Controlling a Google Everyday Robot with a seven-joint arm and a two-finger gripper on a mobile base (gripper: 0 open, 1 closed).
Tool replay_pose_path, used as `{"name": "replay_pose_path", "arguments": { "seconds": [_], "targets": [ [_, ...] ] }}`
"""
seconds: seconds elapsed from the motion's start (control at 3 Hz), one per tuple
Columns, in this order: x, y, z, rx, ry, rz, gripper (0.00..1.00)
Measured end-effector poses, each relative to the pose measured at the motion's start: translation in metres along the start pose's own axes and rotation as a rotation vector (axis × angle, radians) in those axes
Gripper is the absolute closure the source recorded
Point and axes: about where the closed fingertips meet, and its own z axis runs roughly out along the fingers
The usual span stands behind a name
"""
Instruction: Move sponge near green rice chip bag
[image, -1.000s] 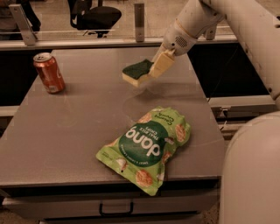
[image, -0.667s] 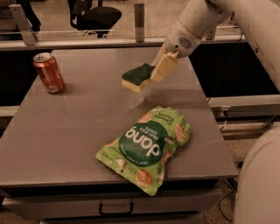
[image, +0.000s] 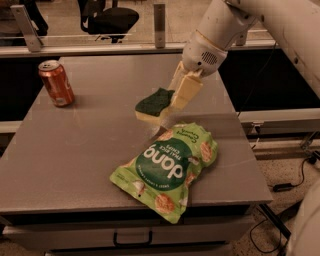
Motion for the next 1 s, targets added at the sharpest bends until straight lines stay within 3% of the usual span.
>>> {"name": "replay_pose_path", "arguments": {
  "seconds": [0.33,0.67,1.0],
  "targets": [
    [-0.0039,-0.0077,0.0019,0.022,-0.014,0.001,0.15],
    [-0.0058,-0.0104,0.0035,0.029,-0.019,0.0,0.0],
    [-0.0059,-0.0105,0.0036,0.029,-0.019,0.0,0.0]
  ]
}}
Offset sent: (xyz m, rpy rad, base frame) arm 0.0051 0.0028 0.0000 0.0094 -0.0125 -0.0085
